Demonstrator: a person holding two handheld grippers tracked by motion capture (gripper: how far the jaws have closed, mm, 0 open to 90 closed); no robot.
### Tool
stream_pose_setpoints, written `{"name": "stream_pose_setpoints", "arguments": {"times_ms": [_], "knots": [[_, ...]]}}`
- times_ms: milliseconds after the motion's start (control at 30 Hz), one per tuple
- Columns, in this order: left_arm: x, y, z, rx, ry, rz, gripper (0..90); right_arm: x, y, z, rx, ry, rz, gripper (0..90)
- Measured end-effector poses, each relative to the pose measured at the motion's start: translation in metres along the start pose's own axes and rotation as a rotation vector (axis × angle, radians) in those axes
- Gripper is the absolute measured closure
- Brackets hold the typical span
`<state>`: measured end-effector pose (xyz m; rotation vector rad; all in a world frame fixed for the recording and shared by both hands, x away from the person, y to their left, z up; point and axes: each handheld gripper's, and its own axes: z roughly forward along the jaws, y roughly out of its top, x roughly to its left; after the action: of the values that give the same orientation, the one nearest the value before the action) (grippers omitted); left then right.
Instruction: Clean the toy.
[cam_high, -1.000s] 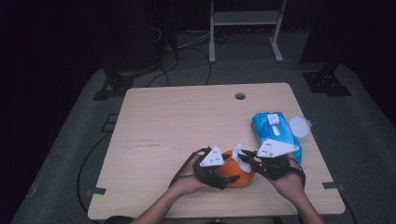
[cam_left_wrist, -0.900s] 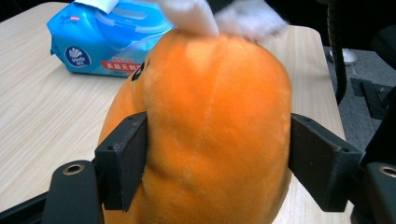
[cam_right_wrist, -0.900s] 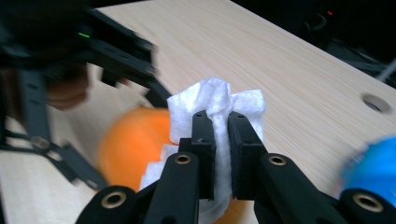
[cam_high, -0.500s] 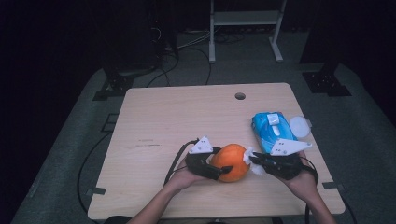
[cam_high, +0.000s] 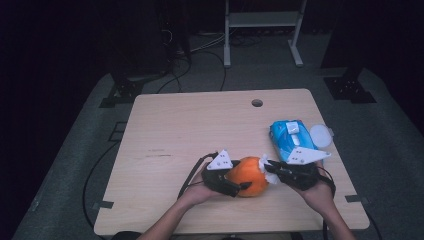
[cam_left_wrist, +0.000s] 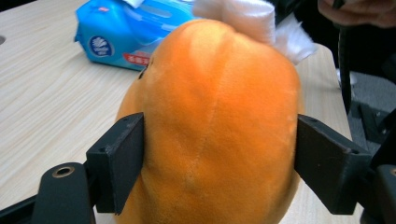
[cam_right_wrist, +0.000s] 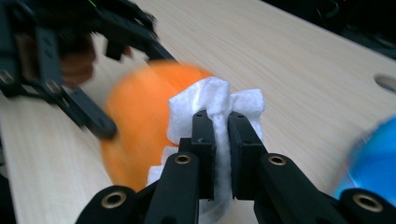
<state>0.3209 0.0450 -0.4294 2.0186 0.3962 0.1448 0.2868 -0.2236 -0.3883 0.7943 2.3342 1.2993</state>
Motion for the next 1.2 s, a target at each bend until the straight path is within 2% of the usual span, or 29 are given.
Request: {"name": "stream_pose_setpoints", "arguments": {"times_ms": [67,133,233,300,400,467,533,600,700,933,1033,1200], "knots": [[0.005,-0.001,-0.001,-0.005,0.001,-0.031,20.5,-0.004,-0.006,0.0,0.013,-0.012,0.017,81.7],[0.006,-0.002,0.0,-0.004,0.001,-0.046,19.6,-0.002,-0.005,0.0,0.012,-0.011,0.011,81.7],[0.007,-0.002,-0.001,-0.007,0.013,-0.068,18.3,0.009,0.002,0.001,-0.001,0.01,-0.026,81.7],[0.01,-0.004,-0.002,-0.013,0.012,-0.087,18.3,0.016,0.005,0.001,-0.017,0.053,-0.035,81.7],[0.012,-0.006,-0.003,-0.015,-0.012,-0.089,19.3,0.018,0.006,0.003,-0.012,0.052,-0.046,81.6],[0.011,-0.007,-0.004,-0.01,-0.026,-0.059,20.8,0.012,0.003,0.002,-0.008,0.049,-0.032,81.6],[0.01,-0.007,-0.004,-0.002,-0.037,-0.035,21.2,0.002,-0.003,0.003,0.003,0.028,-0.007,81.6],[0.007,-0.006,-0.003,0.008,-0.057,-0.005,21.2,-0.007,-0.011,0.004,0.018,0.014,0.032,81.6],[0.0,-0.004,0.001,0.02,-0.056,0.033,20.6,-0.014,-0.015,0.006,0.025,0.016,0.061,81.8],[-0.008,-0.003,0.004,0.043,-0.057,0.092,19.5,-0.003,0.001,0.009,-0.005,0.017,0.018,81.8],[-0.009,-0.003,0.006,0.047,-0.061,0.112,18.8,0.008,0.01,0.009,-0.02,0.025,-0.012,81.8],[-0.011,-0.002,0.008,0.047,-0.051,0.131,18.9,0.022,0.019,0.01,-0.038,0.06,-0.055,81.8]]}}
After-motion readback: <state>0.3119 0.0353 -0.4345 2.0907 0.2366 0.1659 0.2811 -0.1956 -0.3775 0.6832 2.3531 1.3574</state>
